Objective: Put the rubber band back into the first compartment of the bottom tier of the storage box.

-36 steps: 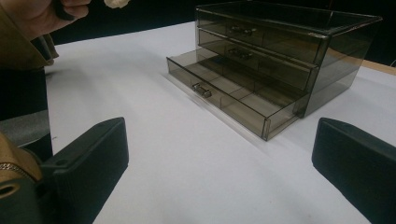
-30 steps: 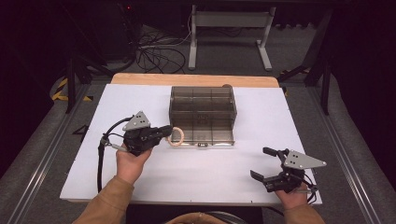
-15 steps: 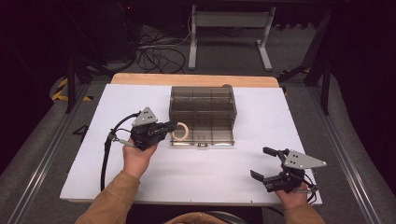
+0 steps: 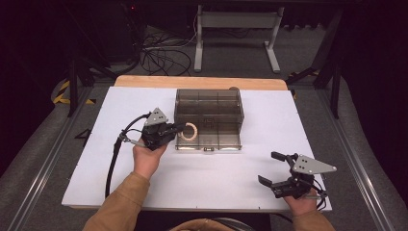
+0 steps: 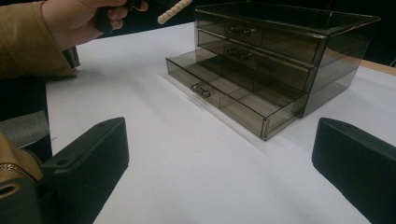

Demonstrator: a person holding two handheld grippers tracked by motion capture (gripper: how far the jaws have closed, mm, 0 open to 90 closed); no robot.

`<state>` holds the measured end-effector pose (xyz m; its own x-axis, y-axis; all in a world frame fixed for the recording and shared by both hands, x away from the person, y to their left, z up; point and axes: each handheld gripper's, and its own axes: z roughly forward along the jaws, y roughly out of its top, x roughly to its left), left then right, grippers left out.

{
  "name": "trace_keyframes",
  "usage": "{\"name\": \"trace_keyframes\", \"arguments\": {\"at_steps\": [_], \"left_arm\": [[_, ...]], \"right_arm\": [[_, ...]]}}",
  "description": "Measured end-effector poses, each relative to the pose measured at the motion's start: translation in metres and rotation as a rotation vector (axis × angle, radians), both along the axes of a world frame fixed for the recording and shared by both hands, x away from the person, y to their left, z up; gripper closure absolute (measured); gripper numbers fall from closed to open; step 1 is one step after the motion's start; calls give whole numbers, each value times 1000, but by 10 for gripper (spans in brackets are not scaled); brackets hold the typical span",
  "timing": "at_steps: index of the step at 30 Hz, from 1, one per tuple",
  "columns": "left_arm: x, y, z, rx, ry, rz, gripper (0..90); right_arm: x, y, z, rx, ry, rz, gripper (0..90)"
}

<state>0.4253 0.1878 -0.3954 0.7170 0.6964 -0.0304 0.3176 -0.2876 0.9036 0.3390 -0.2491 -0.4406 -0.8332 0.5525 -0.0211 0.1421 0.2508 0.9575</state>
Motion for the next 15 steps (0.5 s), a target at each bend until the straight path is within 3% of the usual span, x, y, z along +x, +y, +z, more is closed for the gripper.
{"name": "trace_keyframes", "arguments": {"at_steps": [15], "left_arm": [[13, -10, -10, 34, -20, 40, 840]], "right_arm": [[0, 0, 0, -2, 1, 0, 45]]}}
